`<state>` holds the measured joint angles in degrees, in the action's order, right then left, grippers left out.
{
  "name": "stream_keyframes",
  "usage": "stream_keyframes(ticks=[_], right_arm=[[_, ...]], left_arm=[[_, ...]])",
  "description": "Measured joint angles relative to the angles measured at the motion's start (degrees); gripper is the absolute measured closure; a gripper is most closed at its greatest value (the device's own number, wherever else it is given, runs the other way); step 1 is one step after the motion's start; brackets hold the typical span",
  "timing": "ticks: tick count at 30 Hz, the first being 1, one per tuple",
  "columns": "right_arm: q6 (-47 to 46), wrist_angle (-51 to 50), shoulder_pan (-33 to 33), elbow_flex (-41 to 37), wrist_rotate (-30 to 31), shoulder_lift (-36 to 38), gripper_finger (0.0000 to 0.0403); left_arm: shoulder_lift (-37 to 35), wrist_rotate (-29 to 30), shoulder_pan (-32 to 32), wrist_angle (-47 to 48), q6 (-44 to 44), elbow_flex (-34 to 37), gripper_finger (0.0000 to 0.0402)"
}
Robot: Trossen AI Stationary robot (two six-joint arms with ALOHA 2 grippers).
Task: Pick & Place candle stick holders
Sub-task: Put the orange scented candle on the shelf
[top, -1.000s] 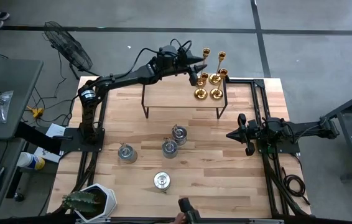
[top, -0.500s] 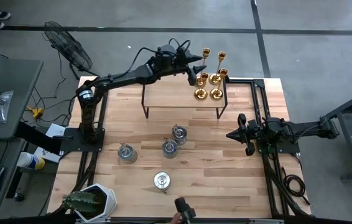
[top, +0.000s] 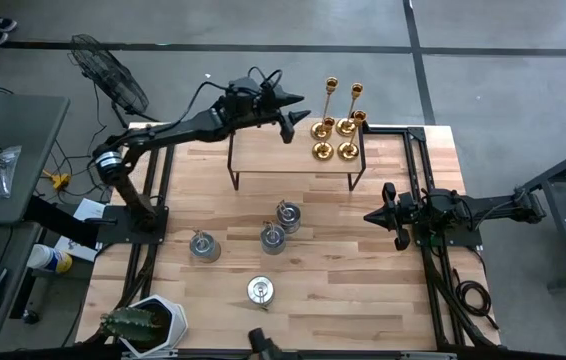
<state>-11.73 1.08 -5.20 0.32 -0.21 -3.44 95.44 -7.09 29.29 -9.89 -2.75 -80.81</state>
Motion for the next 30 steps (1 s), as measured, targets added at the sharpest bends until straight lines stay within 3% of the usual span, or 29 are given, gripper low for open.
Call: stream_keyframes(ticks=[13,22,30], right_arm=[[0.0,0.0,0.0,0.0,0.0,0.0,0.0399],[0.0,0.0,0.0,0.0,0.0,0.0,0.0399],[0.0,0.0,0.0,0.0,0.0,0.0,0.0399]], left_arm=[[-16.0,4.7,0.0,2.8,0.0,16.5,0.0181],[-22.8,9.3,-0.1,17.9,1.0,17.0,0.0181],[-26.2,9.2,-0.1,29.1,11.5,17.0,0.0181]])
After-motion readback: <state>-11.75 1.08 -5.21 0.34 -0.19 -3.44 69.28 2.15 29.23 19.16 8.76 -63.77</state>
